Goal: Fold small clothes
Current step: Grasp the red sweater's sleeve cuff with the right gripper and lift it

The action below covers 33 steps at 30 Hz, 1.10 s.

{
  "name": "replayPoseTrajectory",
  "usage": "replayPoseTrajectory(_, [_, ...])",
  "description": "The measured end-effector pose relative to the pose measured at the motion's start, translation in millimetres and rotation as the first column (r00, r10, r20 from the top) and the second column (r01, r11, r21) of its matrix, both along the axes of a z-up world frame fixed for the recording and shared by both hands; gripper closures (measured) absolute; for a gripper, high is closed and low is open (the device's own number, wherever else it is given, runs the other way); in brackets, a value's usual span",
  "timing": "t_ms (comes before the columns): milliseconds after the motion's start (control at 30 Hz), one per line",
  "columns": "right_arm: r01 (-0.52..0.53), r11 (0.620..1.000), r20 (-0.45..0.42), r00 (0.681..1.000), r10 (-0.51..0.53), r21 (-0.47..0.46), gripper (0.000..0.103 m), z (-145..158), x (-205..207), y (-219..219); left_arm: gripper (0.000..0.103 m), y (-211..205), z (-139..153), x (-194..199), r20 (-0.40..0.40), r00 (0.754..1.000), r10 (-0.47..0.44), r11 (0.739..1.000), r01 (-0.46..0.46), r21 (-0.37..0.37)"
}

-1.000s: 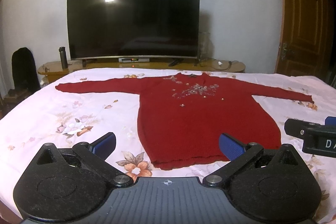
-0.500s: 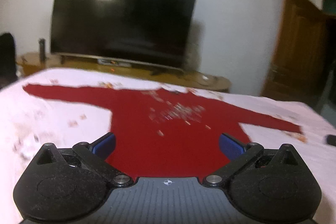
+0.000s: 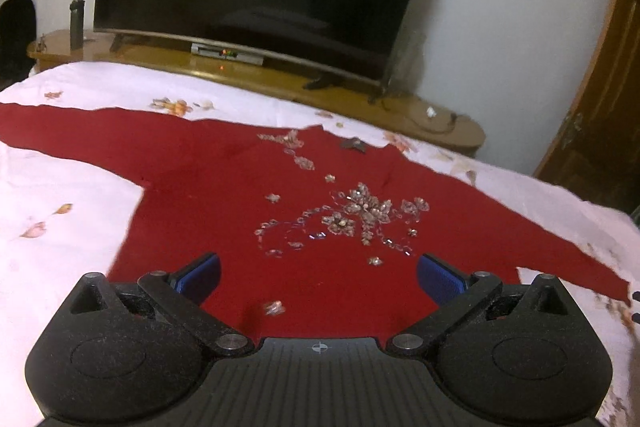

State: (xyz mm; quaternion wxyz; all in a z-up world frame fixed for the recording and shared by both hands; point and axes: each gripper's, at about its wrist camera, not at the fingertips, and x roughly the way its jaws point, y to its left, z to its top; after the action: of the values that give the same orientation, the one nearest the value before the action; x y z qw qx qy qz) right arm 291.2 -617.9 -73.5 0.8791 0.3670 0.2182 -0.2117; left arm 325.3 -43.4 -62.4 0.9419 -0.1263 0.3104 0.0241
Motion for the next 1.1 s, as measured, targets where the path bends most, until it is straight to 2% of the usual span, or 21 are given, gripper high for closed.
replayPoseTrajectory(133, [0.014, 0.995, 0.005, 1.0, -0.015, 0.094, 0.064, -37, 30, -37, 0.0, -13, -11, 20, -0.067, 0.998, 0.007, 0.999, -0.005, 0.034])
replayPoseTrajectory(300, [-0.014, 0.992, 0.06, 0.998, 0.007, 0.124, 0.066, -48, 51, -48, 0.0, -11, -22, 33, -0.108, 0.993, 0.042, 0.999, -0.039, 0.034])
replayPoseTrajectory(333, [-0.021, 0.993, 0.057, 0.998, 0.014, 0.117, 0.07, -49, 57, -49, 0.0, -10, -23, 36, -0.113, 0.992, 0.048, 0.998, -0.045, 0.032])
replayPoseTrajectory(433, [-0.041, 0.996, 0.026, 0.999, 0.039, 0.082, 0.095, -46, 70, -52, 0.0, -7, -26, 43, -0.113, 0.992, 0.051, 0.999, -0.049, 0.023])
replayPoseTrajectory(567, [-0.018, 0.999, 0.001, 1.0, 0.018, 0.03, 0.096, -41, 77, -59, 0.0, 4, -26, 46, -0.099, 0.994, 0.051, 0.998, -0.048, 0.026])
replayPoseTrajectory(633, [-0.032, 0.999, -0.049, 0.998, 0.031, -0.027, 0.096, -33, 84, -48, 0.0, 15, -26, 46, -0.097, 0.993, 0.065, 0.998, -0.063, 0.023])
replayPoseTrajectory(667, [-0.059, 0.996, -0.065, 0.996, 0.054, -0.066, 0.096, -25, 87, -38, 0.0, 22, -27, 47, -0.094, 0.993, 0.073, 0.997, -0.071, 0.017])
replayPoseTrajectory(767, [-0.158, 0.972, -0.029, 0.987, 0.156, -0.173, 0.096, 6, 97, 7, 0.0, 42, -30, 50, -0.092, 0.992, 0.084, 0.996, -0.084, 0.004])
replayPoseTrajectory(867, [-0.285, 0.915, -0.004, 0.955, 0.296, -0.286, 0.096, 38, 108, 75, 0.0, 60, -33, 54, -0.094, 0.993, 0.076, 0.997, -0.075, 0.018])
replayPoseTrajectory(967, [-0.408, 0.845, 0.005, 0.9, 0.436, -0.344, 0.096, 56, 123, 156, 0.0, 86, -32, 48, -0.074, 0.994, 0.078, 0.996, -0.081, -0.035])
replayPoseTrajectory(1100, [-0.552, 0.759, -0.004, 0.81, 0.587, -0.345, 0.096, 56, 150, 261, 0.0, 122, -28, 37, -0.059, 0.994, 0.094, 0.993, -0.097, -0.059])
